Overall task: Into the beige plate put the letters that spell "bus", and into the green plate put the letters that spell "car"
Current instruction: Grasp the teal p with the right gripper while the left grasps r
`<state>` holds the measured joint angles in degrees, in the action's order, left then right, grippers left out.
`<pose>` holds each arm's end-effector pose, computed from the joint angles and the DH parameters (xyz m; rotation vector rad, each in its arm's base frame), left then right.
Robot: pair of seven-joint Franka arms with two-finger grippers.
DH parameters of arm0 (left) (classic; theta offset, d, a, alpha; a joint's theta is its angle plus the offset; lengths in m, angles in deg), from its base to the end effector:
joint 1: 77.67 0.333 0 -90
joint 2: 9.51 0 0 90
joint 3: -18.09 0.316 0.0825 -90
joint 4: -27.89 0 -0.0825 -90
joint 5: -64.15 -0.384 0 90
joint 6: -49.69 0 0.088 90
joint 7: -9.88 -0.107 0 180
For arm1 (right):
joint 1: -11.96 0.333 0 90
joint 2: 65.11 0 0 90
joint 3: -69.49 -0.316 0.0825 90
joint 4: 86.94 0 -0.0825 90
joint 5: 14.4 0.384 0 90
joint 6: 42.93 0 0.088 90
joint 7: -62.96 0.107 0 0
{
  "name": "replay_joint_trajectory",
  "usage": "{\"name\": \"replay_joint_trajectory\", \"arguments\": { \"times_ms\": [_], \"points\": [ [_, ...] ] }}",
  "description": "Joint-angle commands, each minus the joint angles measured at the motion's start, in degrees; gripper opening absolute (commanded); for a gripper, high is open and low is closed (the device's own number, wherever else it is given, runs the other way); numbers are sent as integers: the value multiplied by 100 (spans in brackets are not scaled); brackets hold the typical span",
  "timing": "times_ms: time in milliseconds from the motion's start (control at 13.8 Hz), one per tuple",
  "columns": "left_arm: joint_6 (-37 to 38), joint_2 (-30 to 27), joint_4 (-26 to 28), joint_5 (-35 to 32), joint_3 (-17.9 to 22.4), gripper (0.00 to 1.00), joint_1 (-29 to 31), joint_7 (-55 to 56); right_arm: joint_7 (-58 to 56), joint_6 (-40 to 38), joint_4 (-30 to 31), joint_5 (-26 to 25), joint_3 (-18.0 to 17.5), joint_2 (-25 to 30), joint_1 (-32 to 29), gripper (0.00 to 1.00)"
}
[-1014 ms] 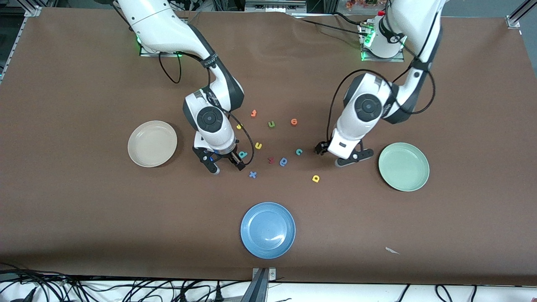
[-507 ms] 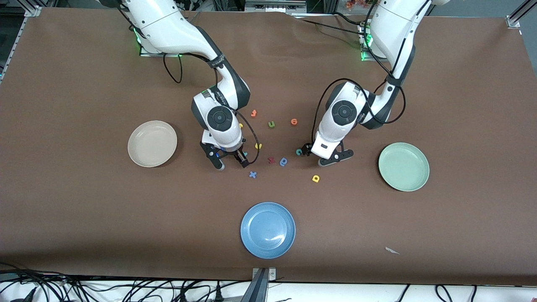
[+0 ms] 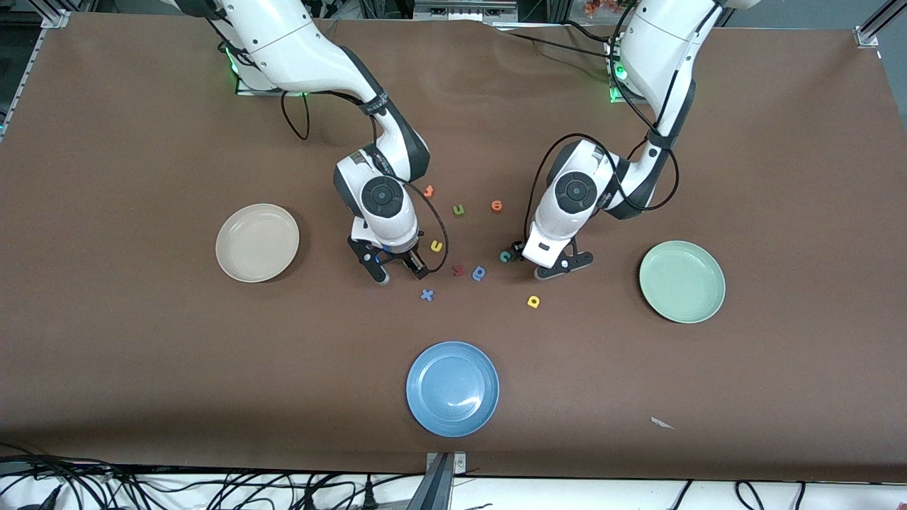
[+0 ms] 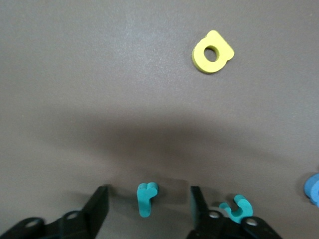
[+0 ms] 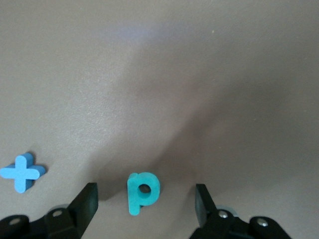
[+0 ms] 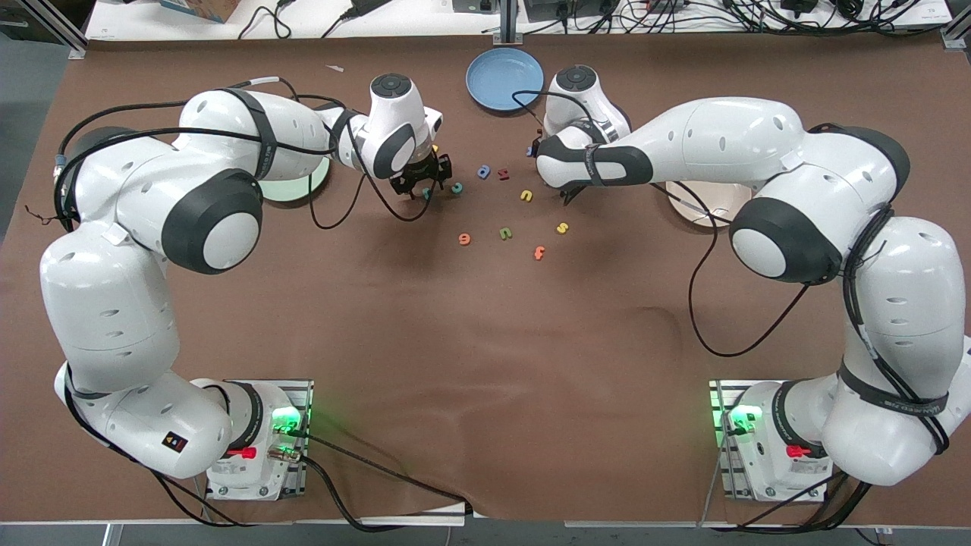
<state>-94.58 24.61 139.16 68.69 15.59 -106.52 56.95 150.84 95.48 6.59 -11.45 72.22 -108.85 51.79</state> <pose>0.5281 -0.3201 0.1707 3.0519 0.5340 -0.0923 0.5474 0.4192 0.1734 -2.8038 1.3733 -0.0127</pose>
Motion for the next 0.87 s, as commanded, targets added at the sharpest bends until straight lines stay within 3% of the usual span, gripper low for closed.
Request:
{"name": "replay_joint_trajectory", "arguments": {
  "times_ms": [0,145,290,507,796],
  "points": [
    [48,24,-1,-6,40,60,-50,3,19,63,-160,92,43,-126,51,60],
    [48,16,26,-6,40,51,-50,-6,-25,63,-230,74,43,-126,51,36],
    [48,16,26,-14,40,46,-50,3,-34,46,-256,66,52,-100,51,24],
    [57,-2,26,-14,40,38,-50,12,-104,-138,-309,30,78,49,16,24],
    [48,7,17,-14,40,23,-50,-23,-1445,-1217,-257,101,166,654,-413,24]
  ]
}}
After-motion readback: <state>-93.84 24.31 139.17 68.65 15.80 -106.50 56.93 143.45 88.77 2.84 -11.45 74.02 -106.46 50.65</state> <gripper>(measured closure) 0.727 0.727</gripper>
